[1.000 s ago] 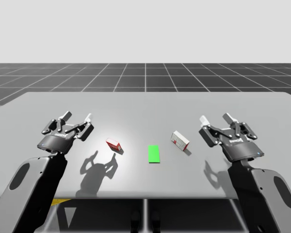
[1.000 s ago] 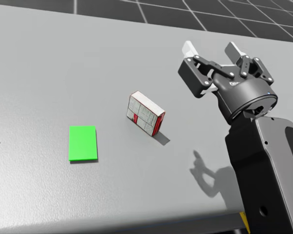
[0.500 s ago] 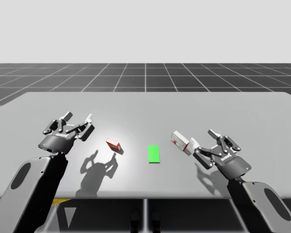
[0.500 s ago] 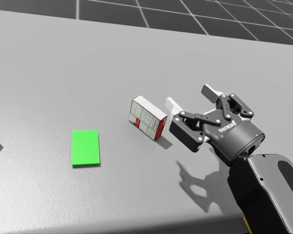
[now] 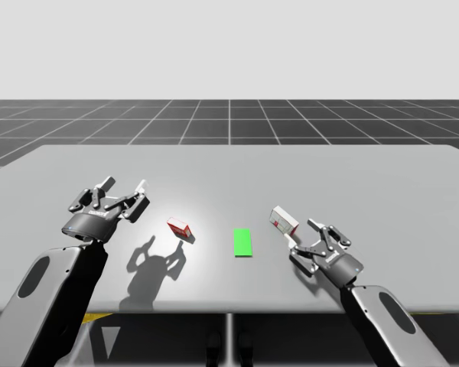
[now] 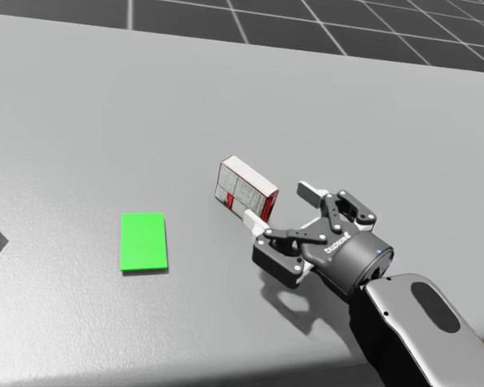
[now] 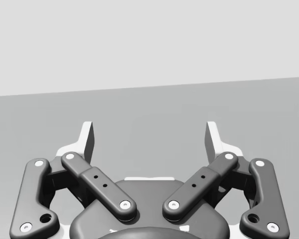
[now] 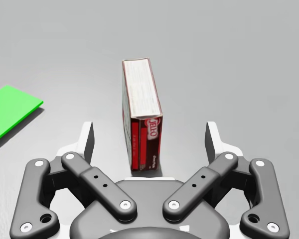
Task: Look at the card. If it is red, pick the object on the left. If it is green, pick the object on the right.
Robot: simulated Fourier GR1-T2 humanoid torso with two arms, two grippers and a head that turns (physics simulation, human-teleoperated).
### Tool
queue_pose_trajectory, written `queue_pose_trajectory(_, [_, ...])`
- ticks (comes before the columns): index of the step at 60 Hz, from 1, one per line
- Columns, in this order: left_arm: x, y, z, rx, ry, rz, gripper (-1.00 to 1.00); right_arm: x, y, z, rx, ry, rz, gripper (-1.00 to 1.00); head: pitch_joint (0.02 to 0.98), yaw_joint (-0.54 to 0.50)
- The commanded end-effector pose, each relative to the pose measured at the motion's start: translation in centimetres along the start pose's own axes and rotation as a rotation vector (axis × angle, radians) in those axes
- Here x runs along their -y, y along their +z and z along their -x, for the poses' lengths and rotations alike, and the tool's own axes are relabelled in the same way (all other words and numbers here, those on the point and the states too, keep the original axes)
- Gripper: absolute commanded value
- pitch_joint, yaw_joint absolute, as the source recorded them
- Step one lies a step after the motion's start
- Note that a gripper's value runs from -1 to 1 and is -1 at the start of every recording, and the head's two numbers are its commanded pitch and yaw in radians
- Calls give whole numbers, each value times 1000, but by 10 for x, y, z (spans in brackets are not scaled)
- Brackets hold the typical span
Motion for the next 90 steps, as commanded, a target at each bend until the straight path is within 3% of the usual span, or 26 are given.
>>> queue_pose_trajectory(1, [0, 0, 0, 0, 0, 0, -1000, -2, -12, 8, -42, 3, 0, -1000, 814, -285])
queue_pose_trajectory(12, [0, 0, 0, 2, 0, -4, -1000, 3, -29, 10, -84, 30, 0, -1000, 817, -281])
queue_pose_trajectory(18, [0, 1, 0, 2, -1, -5, -1000, 4, -37, 9, -88, 28, -1, -1000, 818, -277])
queue_pose_trajectory(41, [-1, 1, -1, 3, -1, -7, -1000, 1, -60, 7, -147, -18, -48, -1000, 817, -270])
queue_pose_trajectory(42, [-1, 1, -1, 4, -2, -8, -1000, 1, -59, 8, -154, -17, -58, -903, 816, -270])
queue_pose_trajectory(45, [-1, 1, -1, 4, -2, -8, -1000, 1, -58, 9, -138, -8, -29, -294, 816, -270])
queue_pose_trajectory(46, [-1, 1, -1, 4, -2, -8, -1000, 1, -58, 9, -138, -8, -29, -294, 816, -270])
queue_pose_trajectory(47, [-1, 1, -1, 4, -3, -8, -1000, 0, -56, 10, -148, -27, -29, 1000, 816, -269])
queue_pose_trajectory(64, [0, 1, 0, 3, -8, -8, -1000, 1, -52, 11, -189, -58, -42, 1000, 792, -280])
queue_pose_trajectory(90, [0, 0, 0, 2, -12, -9, -1000, 1, -51, 13, -180, -45, -44, 1000, 447, -314])
